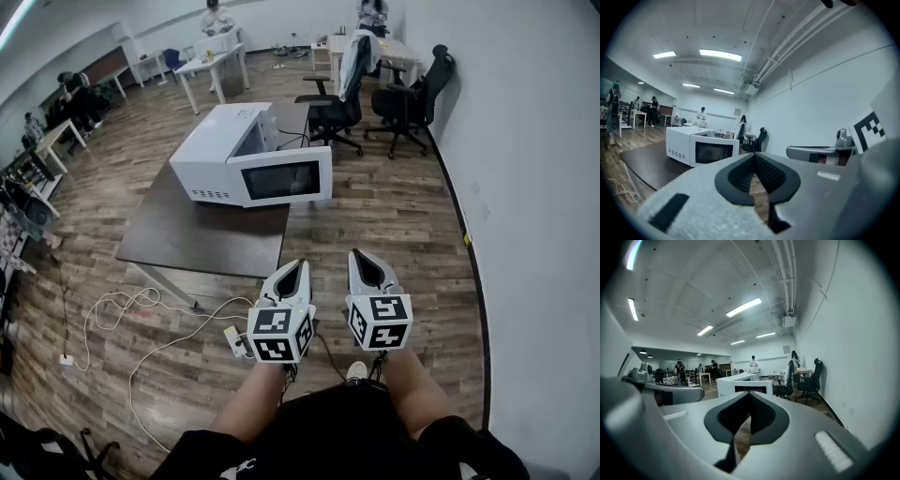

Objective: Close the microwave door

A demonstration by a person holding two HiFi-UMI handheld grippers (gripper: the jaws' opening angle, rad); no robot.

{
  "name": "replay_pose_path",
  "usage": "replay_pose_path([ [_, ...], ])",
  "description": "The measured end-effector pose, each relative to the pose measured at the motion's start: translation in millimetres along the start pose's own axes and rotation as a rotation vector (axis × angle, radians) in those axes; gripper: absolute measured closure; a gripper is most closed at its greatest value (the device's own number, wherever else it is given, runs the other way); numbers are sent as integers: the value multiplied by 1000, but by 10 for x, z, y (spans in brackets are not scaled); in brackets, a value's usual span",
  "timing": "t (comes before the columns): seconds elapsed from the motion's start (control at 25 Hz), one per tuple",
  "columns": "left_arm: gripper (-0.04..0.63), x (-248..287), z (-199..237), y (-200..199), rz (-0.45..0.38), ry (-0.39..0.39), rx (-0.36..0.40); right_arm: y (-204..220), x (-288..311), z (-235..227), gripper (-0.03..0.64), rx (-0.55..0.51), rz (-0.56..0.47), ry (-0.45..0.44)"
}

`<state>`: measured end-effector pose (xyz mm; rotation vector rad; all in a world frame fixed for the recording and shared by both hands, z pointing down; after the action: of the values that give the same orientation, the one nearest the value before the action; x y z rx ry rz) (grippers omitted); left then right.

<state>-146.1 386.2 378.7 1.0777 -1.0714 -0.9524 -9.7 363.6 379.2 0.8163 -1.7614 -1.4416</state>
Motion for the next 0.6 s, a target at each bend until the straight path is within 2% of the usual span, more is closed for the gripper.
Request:
replay_pose_path([
  [0.6,586,460,-163,0,41,-23,12,-55,224,-446,609,9,2,-10],
])
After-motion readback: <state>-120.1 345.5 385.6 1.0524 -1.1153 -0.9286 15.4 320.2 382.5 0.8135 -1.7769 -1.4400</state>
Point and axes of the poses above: the fingertips, and each gripper's own axes: x forward along the fingers, z to its left, y out of its underside, the point moved 5 cm from there along -x, backward along the fingers, and after that the axes turned 8 degrees about -y, right-handed, at the moved point
